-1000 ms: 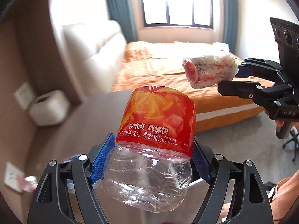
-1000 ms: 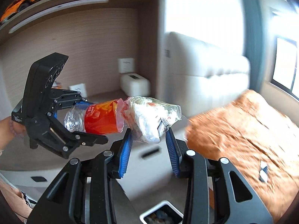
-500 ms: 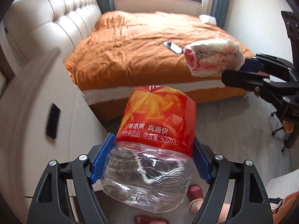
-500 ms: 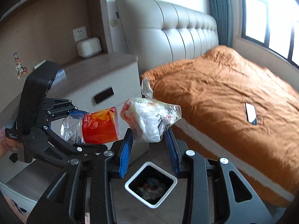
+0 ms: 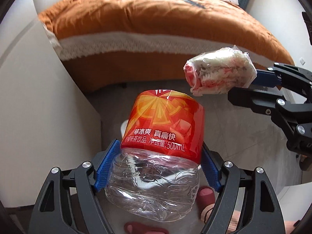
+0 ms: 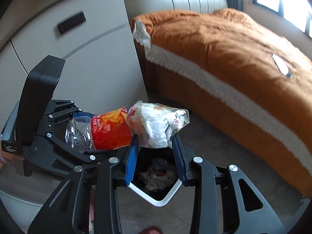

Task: Collect trash
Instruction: 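Carry the bottle and wrapper in both grippers over the white bin, then open both grippers to drop the bottle and wrapper into the bin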

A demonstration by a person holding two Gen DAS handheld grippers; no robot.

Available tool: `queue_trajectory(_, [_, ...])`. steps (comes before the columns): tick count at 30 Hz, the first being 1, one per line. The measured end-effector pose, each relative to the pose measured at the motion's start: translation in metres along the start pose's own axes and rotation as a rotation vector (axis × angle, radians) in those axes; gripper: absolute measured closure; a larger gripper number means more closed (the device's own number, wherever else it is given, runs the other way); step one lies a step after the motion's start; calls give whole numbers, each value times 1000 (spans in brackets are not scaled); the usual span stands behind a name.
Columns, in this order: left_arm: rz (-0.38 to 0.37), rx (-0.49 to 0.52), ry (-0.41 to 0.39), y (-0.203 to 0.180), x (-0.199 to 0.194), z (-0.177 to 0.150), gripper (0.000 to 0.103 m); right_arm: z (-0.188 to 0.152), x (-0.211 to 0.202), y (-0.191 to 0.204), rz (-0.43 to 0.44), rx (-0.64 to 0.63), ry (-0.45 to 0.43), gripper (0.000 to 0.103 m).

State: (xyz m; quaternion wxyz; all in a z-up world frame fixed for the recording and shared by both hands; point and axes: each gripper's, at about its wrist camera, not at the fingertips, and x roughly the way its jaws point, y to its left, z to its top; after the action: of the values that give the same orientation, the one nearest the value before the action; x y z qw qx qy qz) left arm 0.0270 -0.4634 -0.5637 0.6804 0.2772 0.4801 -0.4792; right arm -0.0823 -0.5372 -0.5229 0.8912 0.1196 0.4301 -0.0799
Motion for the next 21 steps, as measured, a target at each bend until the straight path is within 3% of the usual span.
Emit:
queue_trajectory(3, [-40, -13, 4, 7, 45, -16, 26, -25, 38, -6, 9, 9, 30, 67])
queue_trajectory(5, [-43, -1, 3, 10, 73, -27, 20, -40, 65, -11, 24, 9, 49, 60])
queue_trajectory(6, [-43, -1, 4, 10, 87, -33, 4, -45, 76, -13, 35, 9, 62, 20])
queue_trajectory(7, [-42, -6, -3, 11, 97, -36, 5, -52, 90, -16, 22, 10, 82, 6])
queue_trajectory(13, [-8, -7, 10, 17, 132, -51, 5, -70, 131, -33, 2, 26, 131, 4])
queue_trajectory(21, [-2, 20, -13, 13, 101, -42, 5, -48, 106, -35, -12, 54, 84, 4])
